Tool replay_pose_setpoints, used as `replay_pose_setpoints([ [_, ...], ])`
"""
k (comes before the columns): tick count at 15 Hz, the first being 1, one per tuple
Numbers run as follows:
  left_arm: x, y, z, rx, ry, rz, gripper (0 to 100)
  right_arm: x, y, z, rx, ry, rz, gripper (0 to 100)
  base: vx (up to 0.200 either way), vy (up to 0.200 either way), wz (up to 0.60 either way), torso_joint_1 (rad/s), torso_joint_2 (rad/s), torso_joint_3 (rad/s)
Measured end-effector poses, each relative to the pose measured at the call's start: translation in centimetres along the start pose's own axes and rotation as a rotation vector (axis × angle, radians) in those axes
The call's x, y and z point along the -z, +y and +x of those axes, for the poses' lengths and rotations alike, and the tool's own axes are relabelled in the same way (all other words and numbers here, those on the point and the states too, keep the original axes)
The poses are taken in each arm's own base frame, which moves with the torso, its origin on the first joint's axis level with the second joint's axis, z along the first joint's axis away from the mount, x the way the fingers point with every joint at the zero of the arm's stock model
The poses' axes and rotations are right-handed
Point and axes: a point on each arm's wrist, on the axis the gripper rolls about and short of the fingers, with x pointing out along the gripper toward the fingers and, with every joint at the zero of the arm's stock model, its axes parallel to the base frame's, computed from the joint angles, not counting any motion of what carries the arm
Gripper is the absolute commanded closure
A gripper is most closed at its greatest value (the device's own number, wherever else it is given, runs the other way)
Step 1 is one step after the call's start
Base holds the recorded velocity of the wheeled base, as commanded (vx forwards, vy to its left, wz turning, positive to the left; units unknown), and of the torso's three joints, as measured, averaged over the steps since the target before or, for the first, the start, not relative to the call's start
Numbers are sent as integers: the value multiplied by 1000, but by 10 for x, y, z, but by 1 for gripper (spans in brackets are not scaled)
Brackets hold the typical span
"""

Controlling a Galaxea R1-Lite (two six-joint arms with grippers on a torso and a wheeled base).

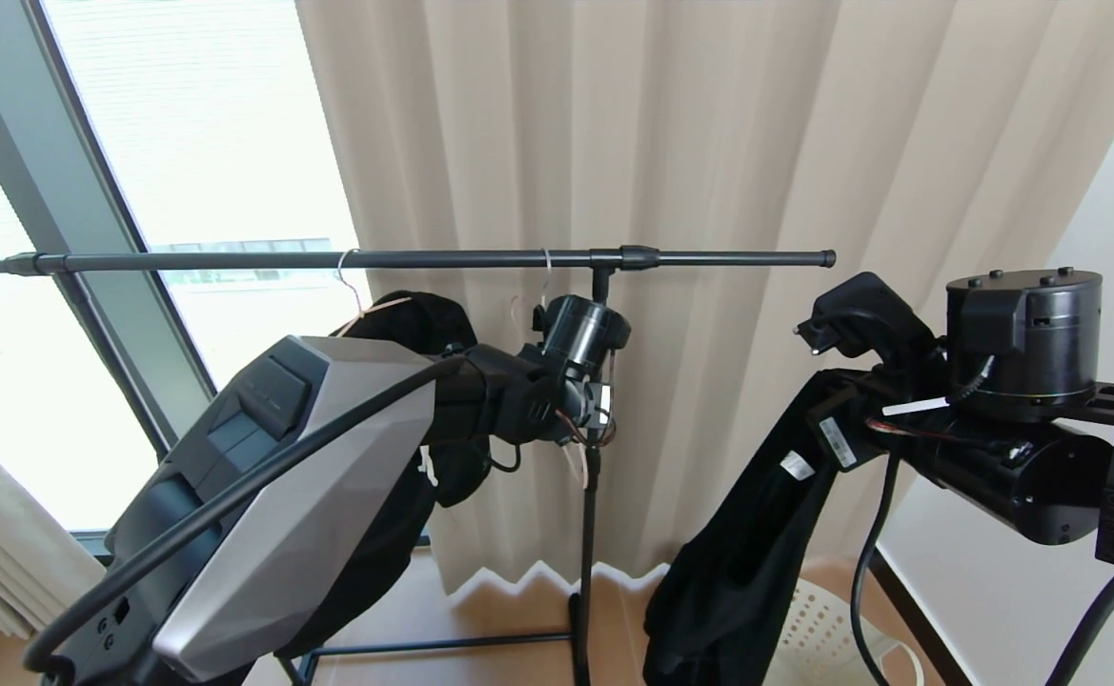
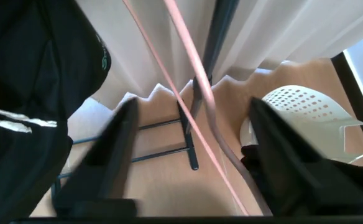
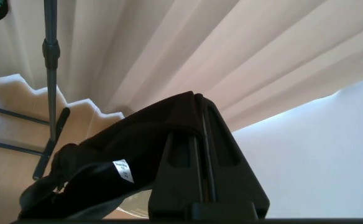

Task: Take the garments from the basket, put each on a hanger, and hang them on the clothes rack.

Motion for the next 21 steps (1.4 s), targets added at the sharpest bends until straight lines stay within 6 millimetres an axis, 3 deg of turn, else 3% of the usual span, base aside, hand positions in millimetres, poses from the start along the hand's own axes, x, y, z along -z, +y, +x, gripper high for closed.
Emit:
replay_pose_setpoints([
  [5, -3, 4, -2, -17, -3, -34, 100, 2, 4, 1, -12, 7, -10, 100, 0, 0, 0, 0, 0, 0],
  [11, -15, 29, -26, -60, -3, -62, 100, 3, 6, 1, -16, 10, -15, 100, 0, 0, 0, 0, 0, 0],
  [14, -6, 42, -49, -77, 43, -39, 100, 3, 6, 1, -16, 10, -15, 100, 0, 0, 0, 0, 0, 0],
  [21, 21, 78, -123, -69, 56, 35, 100, 3, 7, 1, -18, 12, -17, 100, 0, 0, 0, 0, 0, 0],
])
